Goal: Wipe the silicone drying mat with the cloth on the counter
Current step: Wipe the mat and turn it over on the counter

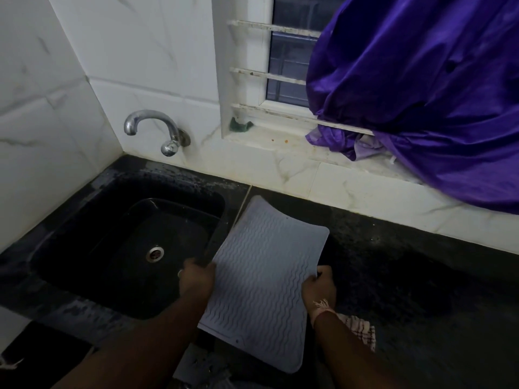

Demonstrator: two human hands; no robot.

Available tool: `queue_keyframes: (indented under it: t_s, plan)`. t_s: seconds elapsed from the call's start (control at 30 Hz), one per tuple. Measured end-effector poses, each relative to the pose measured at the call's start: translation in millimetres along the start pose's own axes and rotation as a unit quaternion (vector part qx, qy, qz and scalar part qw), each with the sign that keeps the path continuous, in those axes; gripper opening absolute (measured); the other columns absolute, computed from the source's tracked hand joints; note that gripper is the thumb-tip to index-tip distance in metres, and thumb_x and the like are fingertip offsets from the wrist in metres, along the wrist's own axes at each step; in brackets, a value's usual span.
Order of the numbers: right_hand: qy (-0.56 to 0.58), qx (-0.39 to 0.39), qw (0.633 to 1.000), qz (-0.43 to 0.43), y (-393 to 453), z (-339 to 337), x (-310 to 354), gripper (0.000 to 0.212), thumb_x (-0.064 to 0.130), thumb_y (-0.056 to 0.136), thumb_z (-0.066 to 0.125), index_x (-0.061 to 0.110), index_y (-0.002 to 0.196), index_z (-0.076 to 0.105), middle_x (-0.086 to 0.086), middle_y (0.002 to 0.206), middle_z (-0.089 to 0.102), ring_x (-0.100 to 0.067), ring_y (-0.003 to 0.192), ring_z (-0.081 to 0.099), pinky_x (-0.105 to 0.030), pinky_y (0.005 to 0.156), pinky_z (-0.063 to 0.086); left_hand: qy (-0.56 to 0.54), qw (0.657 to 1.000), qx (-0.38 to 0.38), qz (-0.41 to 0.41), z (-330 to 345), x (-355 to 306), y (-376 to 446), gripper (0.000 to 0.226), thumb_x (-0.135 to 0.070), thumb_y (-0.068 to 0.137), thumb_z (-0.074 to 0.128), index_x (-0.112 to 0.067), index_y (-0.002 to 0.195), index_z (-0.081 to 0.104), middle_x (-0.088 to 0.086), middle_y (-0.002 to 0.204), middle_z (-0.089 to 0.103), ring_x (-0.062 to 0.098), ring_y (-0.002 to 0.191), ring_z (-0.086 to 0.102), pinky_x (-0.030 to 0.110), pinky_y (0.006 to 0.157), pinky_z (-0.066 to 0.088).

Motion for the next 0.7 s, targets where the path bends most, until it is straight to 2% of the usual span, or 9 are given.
queue_keyframes:
  t_s: [0.07, 0.13, 0.2, 0.3, 0.43, 0.5, 0.57, 0.63, 0.7]
  plan:
    - [0.001, 0.003, 1.000, -0.012, -2.1, 1.2, 3.8, 0.007, 0.008, 0.101, 0.045, 0.014, 0.104, 0.047, -0.011, 0.085, 0.061, -0.021, 0.068, 0.056, -0.031, 0.058, 0.041, 0.050, 0.997, 0.026, 0.054, 0.9, 5.3, -2.9, 0.027, -0.025, 0.097, 0.066, -0.013, 0.122, 0.063, 0.011, 0.120, 0.068, 0.018, 0.094, 0.061, 0.038, 0.084, 0.051]
    - [0.006, 0.014, 1.000, -0.024, -4.7, 3.5, 8.7, 0.015, 0.005, 0.101, 0.043, 0.016, 0.110, 0.047, -0.006, 0.085, 0.059, -0.020, 0.071, 0.056, -0.030, 0.061, 0.042, 0.092, 0.991, 0.032, 0.093, 0.1, 11.4, -6.8, 0.015, -0.017, 0.099, 0.059, -0.015, 0.112, 0.068, 0.008, 0.111, 0.070, 0.018, 0.094, 0.065, 0.042, 0.090, 0.056]
    - [0.008, 0.027, 0.999, -0.036, -6.5, 4.4, 12.6, 0.025, 0.000, 0.098, 0.042, 0.018, 0.114, 0.049, 0.001, 0.084, 0.056, -0.015, 0.072, 0.055, -0.025, 0.058, 0.039, 0.093, 0.989, 0.038, 0.112, -4.8, 14.6, -13.2, 0.022, -0.012, 0.100, 0.055, -0.015, 0.117, 0.068, 0.007, 0.113, 0.070, 0.021, 0.101, 0.067, 0.044, 0.094, 0.057]
    - [0.012, 0.040, 0.999, -0.034, -5.5, 1.6, 16.8, 0.033, -0.002, 0.096, 0.043, 0.023, 0.117, 0.051, 0.009, 0.085, 0.055, -0.009, 0.073, 0.054, -0.021, 0.056, 0.037, 0.123, 0.984, 0.025, 0.129, -10.3, 21.8, -18.6, 0.029, -0.009, 0.100, 0.049, -0.016, 0.123, 0.066, 0.006, 0.118, 0.069, 0.023, 0.108, 0.066, 0.040, 0.096, 0.055]
    - [0.038, 0.030, 0.998, -0.039, -5.2, -0.9, 27.4, 0.031, -0.001, 0.095, 0.045, 0.022, 0.112, 0.057, 0.000, 0.094, 0.064, -0.013, 0.078, 0.060, -0.024, 0.057, 0.043, 0.151, 0.975, 0.025, 0.162, -13.4, 35.4, -23.0, 0.031, -0.014, 0.102, 0.045, -0.020, 0.126, 0.065, 0.004, 0.122, 0.067, 0.021, 0.110, 0.065, 0.040, 0.096, 0.054]
    - [0.062, 0.030, 0.996, -0.048, -8.8, 1.2, 40.6, 0.026, 0.003, 0.096, 0.048, 0.025, 0.105, 0.059, -0.004, 0.093, 0.067, -0.021, 0.078, 0.064, -0.034, 0.061, 0.055, 0.145, 0.975, 0.016, 0.168, -14.4, 41.3, -22.2, 0.034, -0.015, 0.102, 0.045, -0.021, 0.128, 0.066, 0.005, 0.126, 0.066, 0.022, 0.112, 0.065, 0.038, 0.097, 0.053]
    - [0.081, 0.032, 0.994, -0.063, -11.5, 3.4, 58.7, 0.021, 0.008, 0.096, 0.054, 0.028, 0.097, 0.059, -0.005, 0.090, 0.069, -0.026, 0.077, 0.067, -0.044, 0.066, 0.059, 0.131, 0.978, 0.013, 0.165, -14.4, 43.7, -21.3, 0.037, -0.012, 0.101, 0.044, -0.021, 0.130, 0.067, 0.006, 0.129, 0.066, 0.023, 0.114, 0.065, 0.036, 0.097, 0.052]
    - [0.098, 0.040, 0.991, -0.085, -14.2, 6.9, 81.1, 0.019, 0.011, 0.096, 0.059, 0.030, 0.094, 0.059, -0.004, 0.089, 0.070, -0.026, 0.077, 0.069, -0.043, 0.065, 0.060, 0.118, 0.981, 0.018, 0.152, -16.0, 45.2, -20.3, 0.037, -0.012, 0.102, 0.044, -0.021, 0.130, 0.067, 0.006, 0.130, 0.066, 0.022, 0.115, 0.064, 0.034, 0.098, 0.051]
    - [0.117, 0.047, 0.986, -0.108, -17.6, 10.8, 105.3, 0.017, 0.012, 0.095, 0.062, 0.029, 0.095, 0.060, -0.003, 0.090, 0.071, -0.024, 0.079, 0.070, -0.035, 0.060, 0.056, 0.098, 0.986, 0.028, 0.131, -18.5, 46.6, -19.0, 0.035, -0.014, 0.103, 0.044, -0.022, 0.127, 0.068, 0.004, 0.129, 0.067, 0.021, 0.116, 0.063, 0.034, 0.100, 0.050]
Point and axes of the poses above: each hand's wrist, its own y-axis towards the middle knuckle, its own z-axis out of the palm, x = y × z, the point moved 1 cm from there along y, towards the middle knuckle
